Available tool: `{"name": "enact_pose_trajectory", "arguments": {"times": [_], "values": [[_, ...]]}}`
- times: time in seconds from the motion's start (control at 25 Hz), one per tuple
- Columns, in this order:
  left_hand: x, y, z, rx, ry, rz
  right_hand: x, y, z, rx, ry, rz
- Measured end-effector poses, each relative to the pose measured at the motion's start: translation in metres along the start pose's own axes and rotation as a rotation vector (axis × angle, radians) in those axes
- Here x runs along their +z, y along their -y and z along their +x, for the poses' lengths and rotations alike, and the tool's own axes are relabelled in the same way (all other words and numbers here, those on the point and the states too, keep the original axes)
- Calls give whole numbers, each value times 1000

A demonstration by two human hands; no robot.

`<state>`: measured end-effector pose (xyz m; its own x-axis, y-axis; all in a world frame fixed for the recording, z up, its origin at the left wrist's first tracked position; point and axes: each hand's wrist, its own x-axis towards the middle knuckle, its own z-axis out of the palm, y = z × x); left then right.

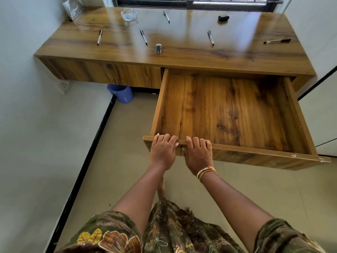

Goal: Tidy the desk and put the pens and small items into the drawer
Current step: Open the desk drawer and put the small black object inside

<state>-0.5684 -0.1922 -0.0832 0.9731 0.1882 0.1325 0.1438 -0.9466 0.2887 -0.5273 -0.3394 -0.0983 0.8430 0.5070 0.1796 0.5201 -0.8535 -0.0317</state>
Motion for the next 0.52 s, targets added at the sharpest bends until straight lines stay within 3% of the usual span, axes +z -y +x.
{"name": "enact_pose_trajectory", "arguments": {"times": [0.32, 0.52], "values": [[-11, -11, -1, -83, 60, -37, -12, 13, -1, 90, 47, 24], [-31, 7, 6, -10, 146, 8, -26, 14, 21, 60, 111, 78]]}}
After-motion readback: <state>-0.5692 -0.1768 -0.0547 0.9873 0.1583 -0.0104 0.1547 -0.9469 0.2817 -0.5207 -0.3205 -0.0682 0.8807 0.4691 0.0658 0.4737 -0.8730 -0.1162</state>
